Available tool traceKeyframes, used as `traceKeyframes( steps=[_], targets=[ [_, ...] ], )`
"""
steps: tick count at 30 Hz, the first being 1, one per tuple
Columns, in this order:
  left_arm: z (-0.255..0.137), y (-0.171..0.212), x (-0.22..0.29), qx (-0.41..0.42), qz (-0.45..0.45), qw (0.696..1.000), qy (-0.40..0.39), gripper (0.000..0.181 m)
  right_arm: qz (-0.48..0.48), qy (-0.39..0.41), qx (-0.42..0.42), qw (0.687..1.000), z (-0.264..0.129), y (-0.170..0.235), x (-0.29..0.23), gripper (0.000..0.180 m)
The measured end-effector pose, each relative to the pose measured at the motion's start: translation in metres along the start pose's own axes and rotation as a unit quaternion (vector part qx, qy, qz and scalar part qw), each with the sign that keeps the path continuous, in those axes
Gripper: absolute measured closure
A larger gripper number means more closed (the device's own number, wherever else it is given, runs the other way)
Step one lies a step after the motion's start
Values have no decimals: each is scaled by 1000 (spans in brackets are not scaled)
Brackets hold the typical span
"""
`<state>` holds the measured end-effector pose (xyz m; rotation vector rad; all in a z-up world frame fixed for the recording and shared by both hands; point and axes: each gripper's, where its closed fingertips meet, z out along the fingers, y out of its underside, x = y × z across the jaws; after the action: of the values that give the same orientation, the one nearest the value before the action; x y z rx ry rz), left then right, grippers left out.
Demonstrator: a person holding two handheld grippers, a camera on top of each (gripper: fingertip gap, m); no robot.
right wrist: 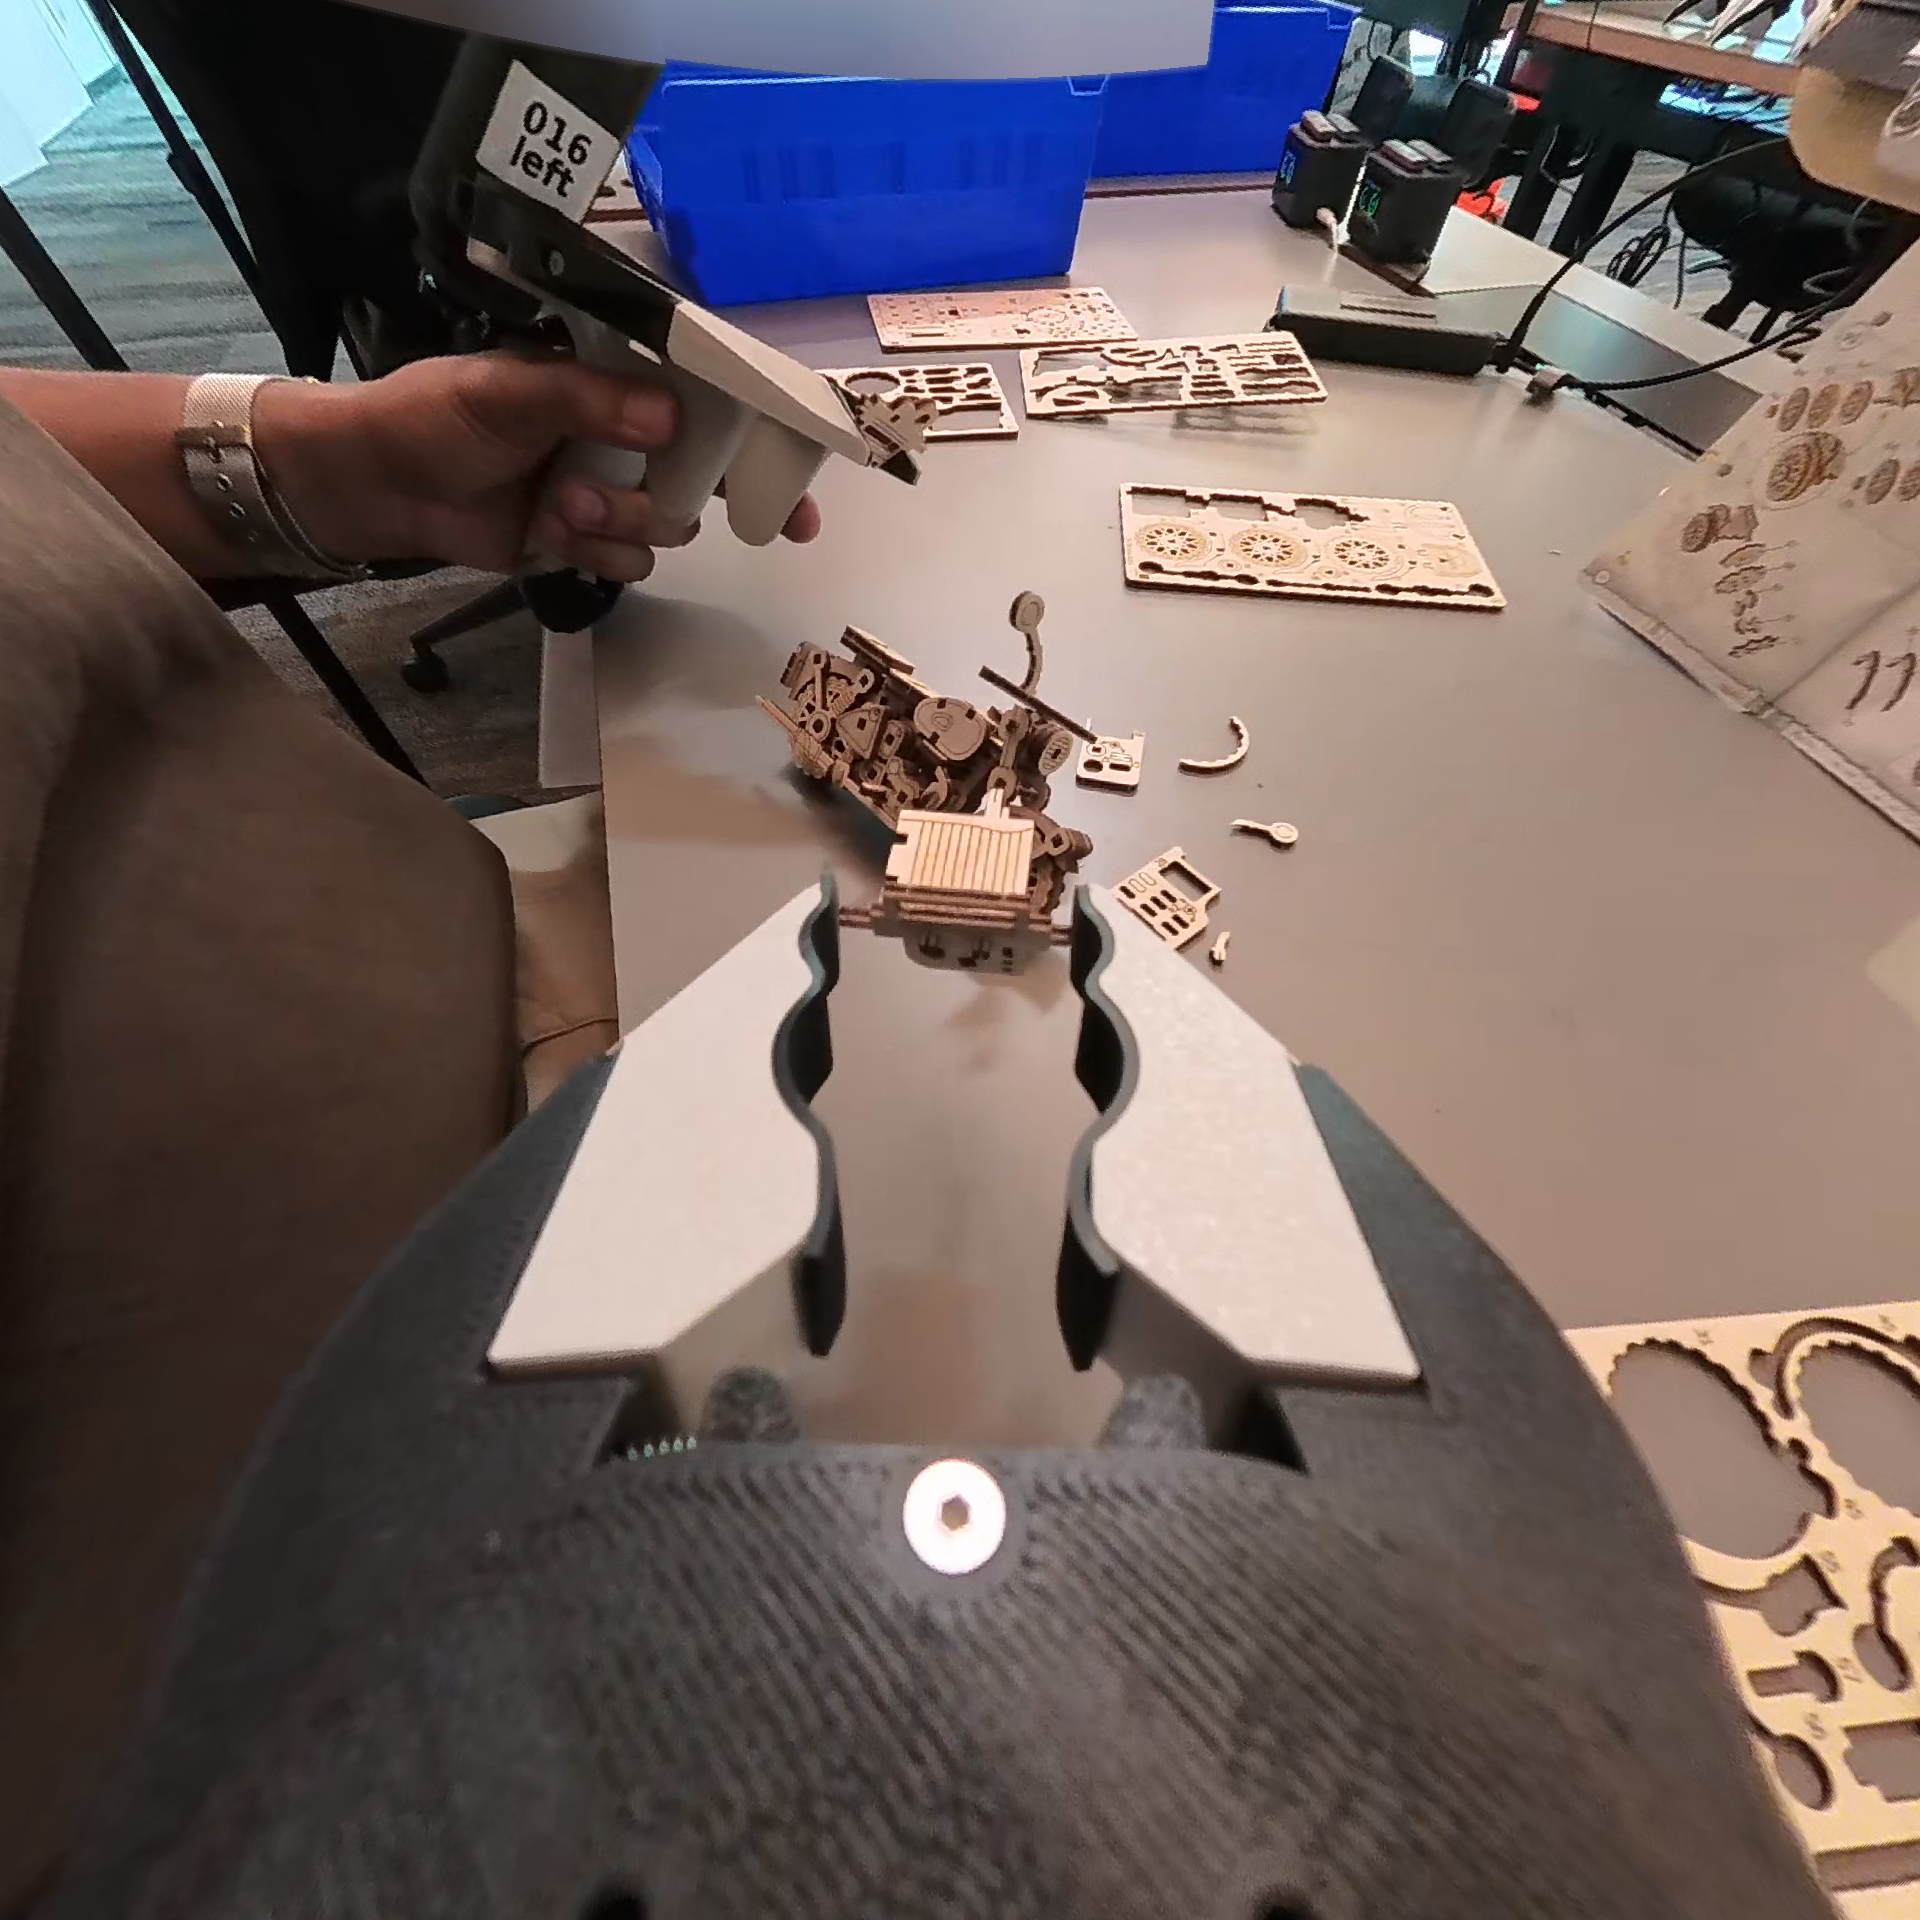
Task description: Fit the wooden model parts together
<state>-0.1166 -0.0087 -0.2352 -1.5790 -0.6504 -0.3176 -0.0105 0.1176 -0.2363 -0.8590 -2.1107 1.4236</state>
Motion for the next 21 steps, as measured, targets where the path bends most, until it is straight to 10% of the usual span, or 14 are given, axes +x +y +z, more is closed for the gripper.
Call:
traceKeyframes(
  steps=[21],
  targets=[
    [0, 1, 0, -2, -1, 1000, 1, 155, 0, 0, -1, 1000, 4, -1, 0, 135]
  ],
)
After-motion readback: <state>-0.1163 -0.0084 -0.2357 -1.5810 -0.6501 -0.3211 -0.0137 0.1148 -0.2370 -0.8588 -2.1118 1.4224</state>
